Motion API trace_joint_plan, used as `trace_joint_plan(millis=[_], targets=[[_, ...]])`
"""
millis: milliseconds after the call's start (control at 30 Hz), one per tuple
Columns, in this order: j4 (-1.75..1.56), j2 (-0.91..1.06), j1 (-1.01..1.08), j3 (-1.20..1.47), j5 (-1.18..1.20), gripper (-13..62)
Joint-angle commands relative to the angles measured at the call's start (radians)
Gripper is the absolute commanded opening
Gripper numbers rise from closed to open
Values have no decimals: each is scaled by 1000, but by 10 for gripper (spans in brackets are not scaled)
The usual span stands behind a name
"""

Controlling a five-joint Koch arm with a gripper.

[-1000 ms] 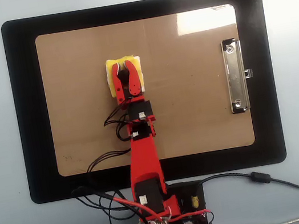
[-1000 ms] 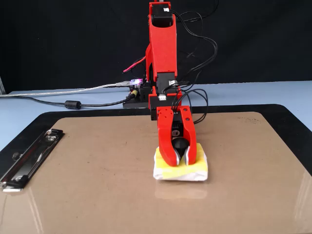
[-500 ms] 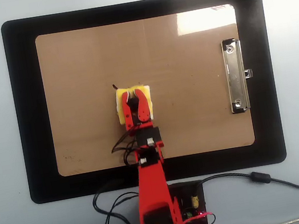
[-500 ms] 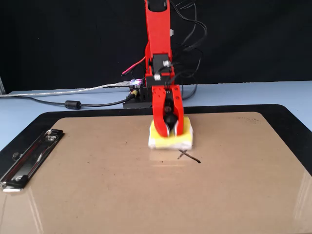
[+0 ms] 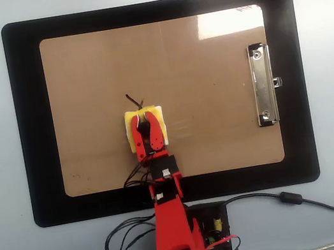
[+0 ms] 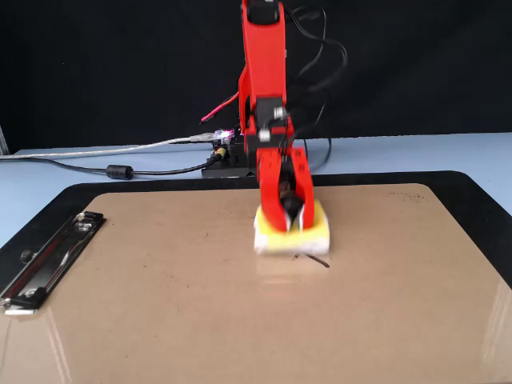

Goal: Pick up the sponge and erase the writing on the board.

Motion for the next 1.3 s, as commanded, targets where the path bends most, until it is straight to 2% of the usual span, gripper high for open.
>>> trace_joint_plan(millis=[0,100,200,333,400,500,700,833,967,1167,1267], targets=[[0,149,-25,80,-57,-81],[0,147,-48,86,-58,-81],[-5,-55,-72,-106,-60,-81],[-9,-440,-57,-509,-71,-81],[-8,-549,-38,-638,-80,-81],[-11,-500,-12,-566,-92,-81],[-8,-29,-9,-40,-92,-81],[0,160,-5,104,-91,-81],[-2,-21,37,-51,-91,-81],[-6,-506,87,-560,-92,-81],[-6,-520,95,-603,-92,-81]])
